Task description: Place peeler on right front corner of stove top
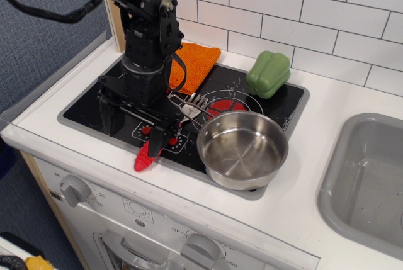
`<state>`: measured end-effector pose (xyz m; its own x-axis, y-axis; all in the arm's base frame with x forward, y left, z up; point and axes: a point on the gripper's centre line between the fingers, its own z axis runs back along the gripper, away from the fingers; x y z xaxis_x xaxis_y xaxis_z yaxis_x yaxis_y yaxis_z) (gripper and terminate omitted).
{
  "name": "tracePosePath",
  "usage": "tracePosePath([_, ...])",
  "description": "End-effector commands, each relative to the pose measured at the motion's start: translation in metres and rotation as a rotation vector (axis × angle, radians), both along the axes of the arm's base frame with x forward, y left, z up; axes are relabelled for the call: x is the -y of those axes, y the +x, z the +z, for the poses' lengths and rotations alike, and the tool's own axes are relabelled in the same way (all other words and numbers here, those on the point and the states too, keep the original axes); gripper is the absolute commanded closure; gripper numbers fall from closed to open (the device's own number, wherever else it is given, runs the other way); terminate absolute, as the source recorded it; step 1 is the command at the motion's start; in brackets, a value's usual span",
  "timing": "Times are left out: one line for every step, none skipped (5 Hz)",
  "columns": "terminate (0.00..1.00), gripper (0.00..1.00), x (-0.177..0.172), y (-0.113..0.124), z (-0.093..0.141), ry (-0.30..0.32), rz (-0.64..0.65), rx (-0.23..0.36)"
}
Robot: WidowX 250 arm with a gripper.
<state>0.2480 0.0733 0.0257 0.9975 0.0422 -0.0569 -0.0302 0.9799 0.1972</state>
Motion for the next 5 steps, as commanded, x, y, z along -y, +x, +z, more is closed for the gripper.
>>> tracePosePath([0.00, 0.00, 0.0016, -0.0021, -0.0092, -0.018, 0.015, -0.019])
tracePosePath([0.00, 0.00, 0.0017, -0.0041, -0.0104, -0.031, 0.022, -0.019])
tracePosePath([0.00, 0.00, -0.0003, -0.0032, -0.0154, -0.032, 0.035, -0.030])
tracePosePath([0.00, 1.00, -0.0006, -0.0033, -0.0191, -0.028, 0.040, -0.043])
tracePosePath([0.00, 1.00, 0.0023, -0.0034, -0.0189, -0.025, 0.029, -0.040])
